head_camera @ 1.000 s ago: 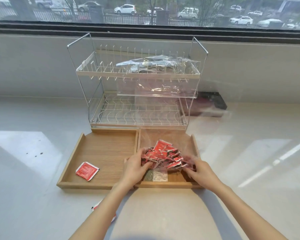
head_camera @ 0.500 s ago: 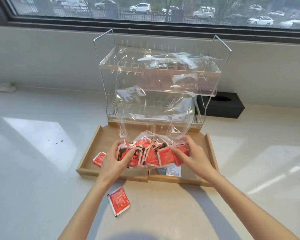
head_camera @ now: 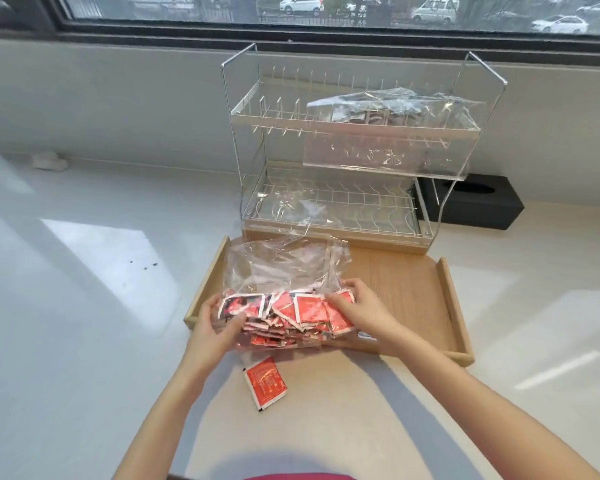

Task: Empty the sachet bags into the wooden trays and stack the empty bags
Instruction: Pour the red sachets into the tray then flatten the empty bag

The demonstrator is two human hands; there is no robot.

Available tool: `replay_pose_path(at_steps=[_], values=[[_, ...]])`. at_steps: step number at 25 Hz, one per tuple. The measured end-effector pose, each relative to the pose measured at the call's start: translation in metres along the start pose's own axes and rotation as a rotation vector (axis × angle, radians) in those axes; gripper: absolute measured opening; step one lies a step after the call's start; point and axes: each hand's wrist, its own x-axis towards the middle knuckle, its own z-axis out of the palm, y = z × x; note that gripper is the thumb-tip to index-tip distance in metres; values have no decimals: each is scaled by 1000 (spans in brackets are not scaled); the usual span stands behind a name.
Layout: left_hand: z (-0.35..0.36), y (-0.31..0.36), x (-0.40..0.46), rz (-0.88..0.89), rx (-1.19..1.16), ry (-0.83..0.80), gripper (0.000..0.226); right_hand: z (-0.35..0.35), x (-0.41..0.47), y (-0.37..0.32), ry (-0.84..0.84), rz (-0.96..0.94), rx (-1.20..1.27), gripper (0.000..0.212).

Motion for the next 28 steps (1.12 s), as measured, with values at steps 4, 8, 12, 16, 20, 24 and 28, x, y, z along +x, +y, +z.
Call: replay_pose_path(at_steps=[4, 8, 12, 16, 20, 24, 28], values=[[-2, 7, 8, 62, 110, -7, 58, -13, 5, -8, -176, 87, 132, 54], [5, 22, 14, 143, 162, 83, 40, -19, 4, -20, -151, 84, 238, 35], [-2, 50, 26, 192, 90, 138, 33, -38, 7, -46, -191, 36, 319, 22], [-5, 72, 29, 183, 8, 156, 38, -45, 10, -64, -190, 23, 320, 26], [-18, 93, 34, 203, -68, 115, 41, -60, 13, -80, -151, -31, 410, 37], [-17, 96, 30, 223, -27, 122, 33, -59, 9, -85, -79, -90, 135, 32], [-26, 110, 28, 236, -153, 94, 35, -67, 11, -95, -9, -153, 170, 30]])
